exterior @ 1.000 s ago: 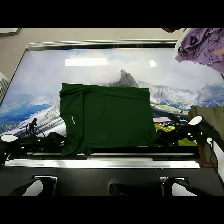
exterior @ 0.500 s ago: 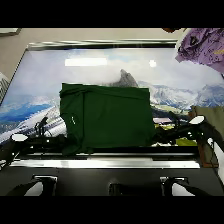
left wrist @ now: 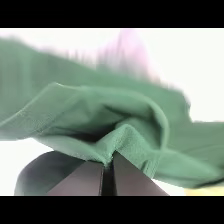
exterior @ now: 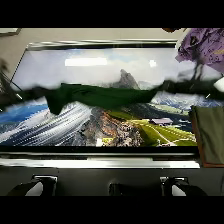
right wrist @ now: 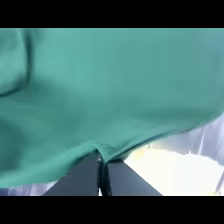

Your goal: Fold the clothes and pants, and hang the long-sleeved shirts on hangers.

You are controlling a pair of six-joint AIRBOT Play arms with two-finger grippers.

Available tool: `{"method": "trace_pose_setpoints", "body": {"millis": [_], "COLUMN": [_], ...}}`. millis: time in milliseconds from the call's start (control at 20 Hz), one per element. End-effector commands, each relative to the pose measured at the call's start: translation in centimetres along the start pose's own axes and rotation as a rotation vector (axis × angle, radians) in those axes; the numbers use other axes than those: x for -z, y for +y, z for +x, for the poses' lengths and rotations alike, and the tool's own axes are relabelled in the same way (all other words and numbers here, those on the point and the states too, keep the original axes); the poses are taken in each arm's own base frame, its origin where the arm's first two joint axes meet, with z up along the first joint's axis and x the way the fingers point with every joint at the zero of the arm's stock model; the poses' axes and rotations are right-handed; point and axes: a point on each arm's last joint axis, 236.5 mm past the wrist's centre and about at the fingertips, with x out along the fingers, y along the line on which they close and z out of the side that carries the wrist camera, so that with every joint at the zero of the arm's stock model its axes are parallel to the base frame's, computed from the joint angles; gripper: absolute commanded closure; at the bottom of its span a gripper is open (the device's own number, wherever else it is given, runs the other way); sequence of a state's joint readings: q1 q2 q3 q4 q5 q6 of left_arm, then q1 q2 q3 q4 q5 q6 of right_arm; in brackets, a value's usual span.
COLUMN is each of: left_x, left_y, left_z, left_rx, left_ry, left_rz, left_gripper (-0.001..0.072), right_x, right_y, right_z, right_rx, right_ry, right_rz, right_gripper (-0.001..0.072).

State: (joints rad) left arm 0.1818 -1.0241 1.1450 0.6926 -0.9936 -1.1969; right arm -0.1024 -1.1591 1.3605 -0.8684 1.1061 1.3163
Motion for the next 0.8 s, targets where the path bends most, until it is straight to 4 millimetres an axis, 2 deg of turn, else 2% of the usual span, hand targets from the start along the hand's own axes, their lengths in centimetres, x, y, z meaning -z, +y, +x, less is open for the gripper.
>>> {"method": "trace_pose_setpoints", "body": {"millis": [0, 50, 150, 200, 300, 400, 500, 600, 700, 750], "left_x": [-13.1, -15.6, -18.1, -18.2, -17.1, -15.7, -14.9, -14.3, -13.8, -13.5], "left_y": [-7.0, -9.2, -13.4, -15.3, -17.9, -19.2, -19.1, -18.1, -15.9, -14.0], "left_z": [-10.2, -14.1, -21.3, -24.8, -30.0, -34.0, -36.9, -37.1, -34.3, -32.1], "left_rx": [-0.109, -0.147, -0.206, -0.229, -0.257, -0.282, -0.315, -0.354, -0.387, -0.408], "left_ry": [-0.327, -0.423, -0.588, -0.655, -0.75, -0.831, -0.899, -0.881, -0.773, -0.694], "left_rz": [0.196, 0.25, 0.339, 0.37, 0.387, 0.359, 0.296, 0.276, 0.238, 0.211], "left_gripper": [0.0691, 0.0691, 0.069, 0.069, 0.069, 0.069, 0.0689, 0.0689, 0.0689, 0.069], "right_x": [-13.1, -14.6, -15.2, -14.6, -12.8, -11.2, -10.4, -10.4, -11.0, -11.3], "right_y": [7.6, 9.6, 13.4, 15.4, 18.2, 19.1, 18.9, 18.3, 16.5, 15.1], "right_z": [-13.0, -17.3, -24.7, -27.9, -33.1, -36.7, -38.5, -37.8, -34.9, -32.5], "right_rx": [0.095, 0.122, 0.152, 0.149, 0.145, 0.174, 0.213, 0.226, 0.237, 0.246], "right_ry": [-0.442, -0.534, -0.674, -0.737, -0.839, -0.908, -0.938, -0.913, -0.827, -0.756], "right_rz": [-0.196, -0.249, -0.32, -0.354, -0.401, -0.392, -0.376, -0.37, -0.332, -0.302], "right_gripper": [0.0687, 0.0686, 0.0686, 0.0686, 0.0686, 0.0687, 0.0687, 0.0687, 0.0687, 0.0686]}}
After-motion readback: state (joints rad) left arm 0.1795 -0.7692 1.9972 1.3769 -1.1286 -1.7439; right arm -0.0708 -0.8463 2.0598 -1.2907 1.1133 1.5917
